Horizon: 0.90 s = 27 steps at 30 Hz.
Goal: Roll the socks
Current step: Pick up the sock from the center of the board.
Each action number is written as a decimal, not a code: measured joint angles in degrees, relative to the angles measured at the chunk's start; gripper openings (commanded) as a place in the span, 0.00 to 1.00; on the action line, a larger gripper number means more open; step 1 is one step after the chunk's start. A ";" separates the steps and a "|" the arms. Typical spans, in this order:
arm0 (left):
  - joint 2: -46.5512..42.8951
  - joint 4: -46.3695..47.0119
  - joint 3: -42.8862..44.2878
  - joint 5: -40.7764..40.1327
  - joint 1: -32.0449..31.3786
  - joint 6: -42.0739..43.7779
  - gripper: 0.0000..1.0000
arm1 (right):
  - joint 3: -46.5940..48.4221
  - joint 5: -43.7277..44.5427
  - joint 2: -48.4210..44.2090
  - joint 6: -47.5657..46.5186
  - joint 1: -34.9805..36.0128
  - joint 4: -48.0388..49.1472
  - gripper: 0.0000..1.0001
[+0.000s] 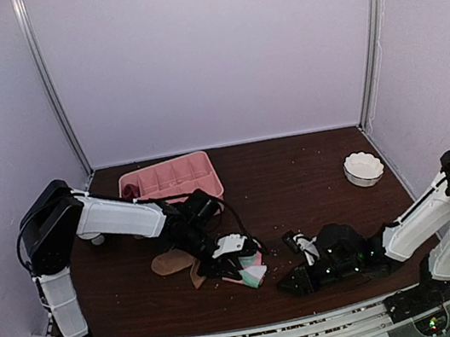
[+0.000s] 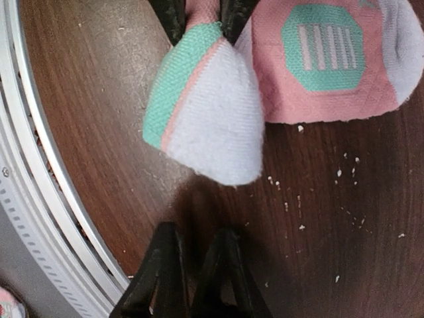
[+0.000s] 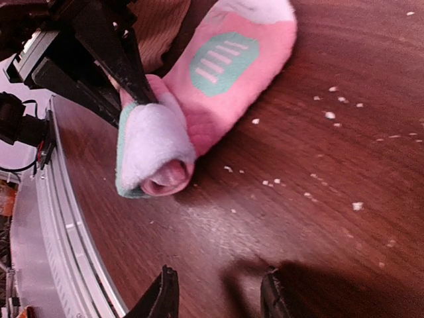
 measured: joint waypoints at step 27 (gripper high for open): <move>13.79 -25.31 14.29 18.95 3.91 3.32 0.19 | 4.24 33.29 -14.51 -33.42 18.67 -10.08 0.88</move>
